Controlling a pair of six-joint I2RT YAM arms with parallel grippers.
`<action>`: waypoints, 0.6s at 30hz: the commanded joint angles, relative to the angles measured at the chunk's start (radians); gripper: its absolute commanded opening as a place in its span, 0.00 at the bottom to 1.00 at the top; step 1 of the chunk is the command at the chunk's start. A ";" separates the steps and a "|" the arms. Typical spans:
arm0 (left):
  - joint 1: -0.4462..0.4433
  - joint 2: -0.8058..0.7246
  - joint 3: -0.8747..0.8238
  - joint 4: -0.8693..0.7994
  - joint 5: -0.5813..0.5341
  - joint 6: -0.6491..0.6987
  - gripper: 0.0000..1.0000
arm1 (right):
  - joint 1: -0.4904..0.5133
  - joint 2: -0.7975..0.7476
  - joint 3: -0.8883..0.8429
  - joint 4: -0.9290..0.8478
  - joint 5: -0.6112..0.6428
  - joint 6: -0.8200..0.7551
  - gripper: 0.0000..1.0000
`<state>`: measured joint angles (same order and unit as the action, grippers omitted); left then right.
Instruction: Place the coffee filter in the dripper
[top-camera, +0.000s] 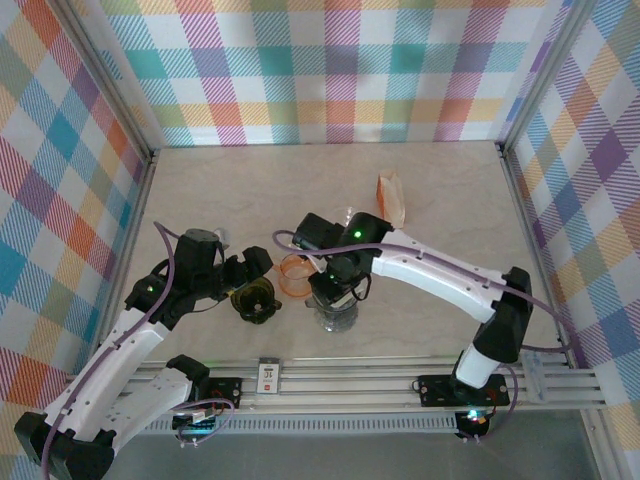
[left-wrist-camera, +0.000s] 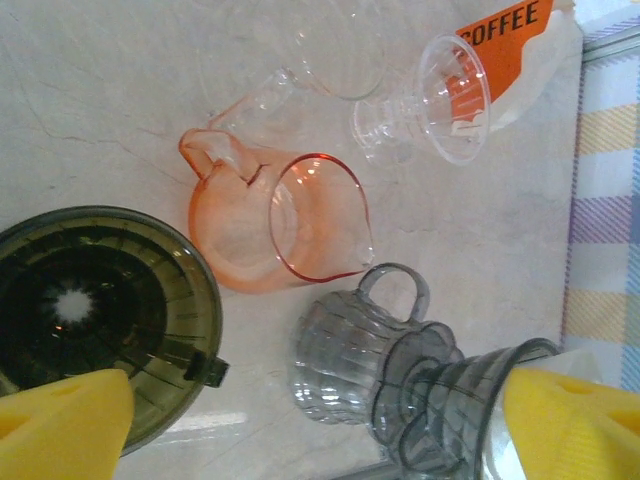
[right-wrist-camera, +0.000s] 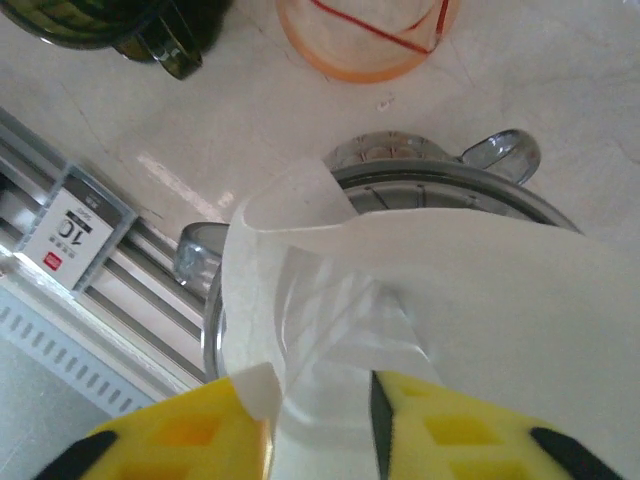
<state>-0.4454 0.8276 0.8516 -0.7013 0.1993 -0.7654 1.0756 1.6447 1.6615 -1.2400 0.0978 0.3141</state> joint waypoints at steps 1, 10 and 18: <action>-0.012 0.014 0.045 0.039 0.056 0.008 0.88 | 0.000 -0.064 -0.014 0.020 0.016 0.005 0.40; -0.192 0.135 0.156 0.050 0.004 0.036 0.81 | -0.032 -0.189 -0.082 0.063 0.059 0.029 0.55; -0.315 0.248 0.224 0.053 0.023 0.064 0.53 | -0.162 -0.243 -0.144 0.079 -0.012 -0.013 0.52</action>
<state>-0.7345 1.0542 1.0458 -0.6514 0.2096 -0.7204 0.9390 1.4052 1.5356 -1.1805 0.1249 0.3241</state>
